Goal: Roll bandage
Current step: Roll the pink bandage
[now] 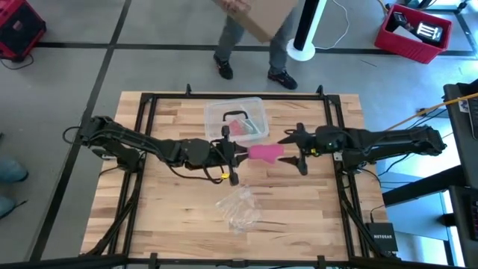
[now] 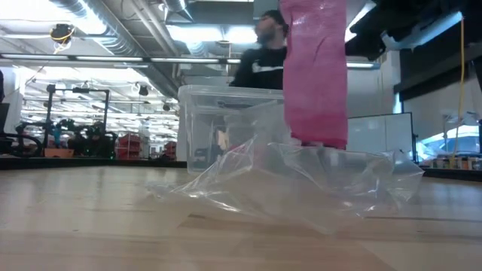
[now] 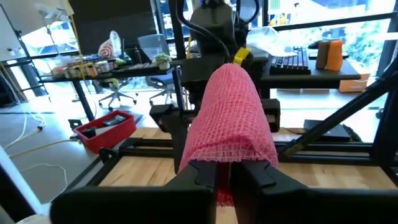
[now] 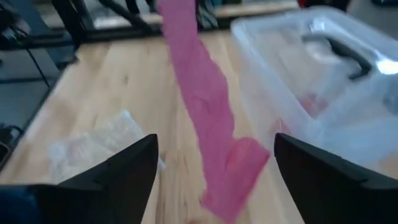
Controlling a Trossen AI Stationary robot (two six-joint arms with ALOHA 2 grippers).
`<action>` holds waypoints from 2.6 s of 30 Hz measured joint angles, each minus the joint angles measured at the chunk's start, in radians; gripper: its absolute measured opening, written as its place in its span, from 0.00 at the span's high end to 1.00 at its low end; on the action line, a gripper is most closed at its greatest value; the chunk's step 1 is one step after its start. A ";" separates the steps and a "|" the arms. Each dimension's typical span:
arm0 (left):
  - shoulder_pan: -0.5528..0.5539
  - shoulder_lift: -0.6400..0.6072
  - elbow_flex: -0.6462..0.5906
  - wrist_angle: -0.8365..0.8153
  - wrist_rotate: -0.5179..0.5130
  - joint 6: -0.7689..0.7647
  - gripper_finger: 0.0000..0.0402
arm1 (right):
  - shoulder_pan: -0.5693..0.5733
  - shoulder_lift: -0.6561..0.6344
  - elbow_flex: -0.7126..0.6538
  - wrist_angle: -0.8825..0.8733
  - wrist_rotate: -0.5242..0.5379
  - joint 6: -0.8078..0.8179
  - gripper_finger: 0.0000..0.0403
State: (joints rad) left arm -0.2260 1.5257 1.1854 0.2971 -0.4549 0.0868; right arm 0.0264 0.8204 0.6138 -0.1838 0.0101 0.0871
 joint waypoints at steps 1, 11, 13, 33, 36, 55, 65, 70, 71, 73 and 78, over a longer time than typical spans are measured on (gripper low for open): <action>0.000 0.000 0.000 -0.001 0.000 0.000 0.96 | 0.000 0.000 -0.021 0.059 -0.011 -0.003 0.23; 0.000 0.000 0.000 0.022 0.000 0.023 0.95 | 0.000 0.067 -0.196 0.486 0.018 -0.045 0.39; 0.000 0.000 0.000 0.030 0.000 0.028 0.94 | 0.000 0.091 -0.209 0.572 0.012 -0.063 0.41; 0.006 0.001 0.000 0.180 0.002 0.124 0.98 | 0.000 0.212 -0.212 0.692 -0.056 -0.126 0.96; 0.014 0.001 0.000 0.228 0.083 0.112 0.98 | 0.000 0.212 -0.212 0.691 -0.044 -0.143 0.98; 0.094 -0.003 -0.001 0.264 -0.092 0.355 0.96 | 0.117 0.175 -0.211 0.656 0.066 -0.112 0.99; 0.109 -0.004 -0.001 0.096 -0.230 0.426 0.96 | 0.289 0.143 -0.148 0.652 0.122 -0.067 0.99; 0.118 0.014 0.000 0.027 -0.252 0.443 0.98 | 0.352 0.143 -0.053 0.651 0.130 -0.139 0.99; 0.118 0.028 0.000 0.031 -0.253 0.446 0.99 | 0.360 0.143 -0.031 0.645 0.138 -0.151 0.99; 0.110 0.052 0.000 0.027 -0.253 0.462 0.98 | 0.367 0.143 0.012 0.614 0.157 -0.174 0.99; 0.080 0.112 0.000 0.018 -0.256 0.502 0.99 | 0.366 0.145 0.141 0.497 0.218 -0.222 0.99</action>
State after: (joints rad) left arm -0.1458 1.6377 1.1858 0.3152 -0.7109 0.5885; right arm 0.3923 0.9653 0.7552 0.3132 0.2282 -0.1354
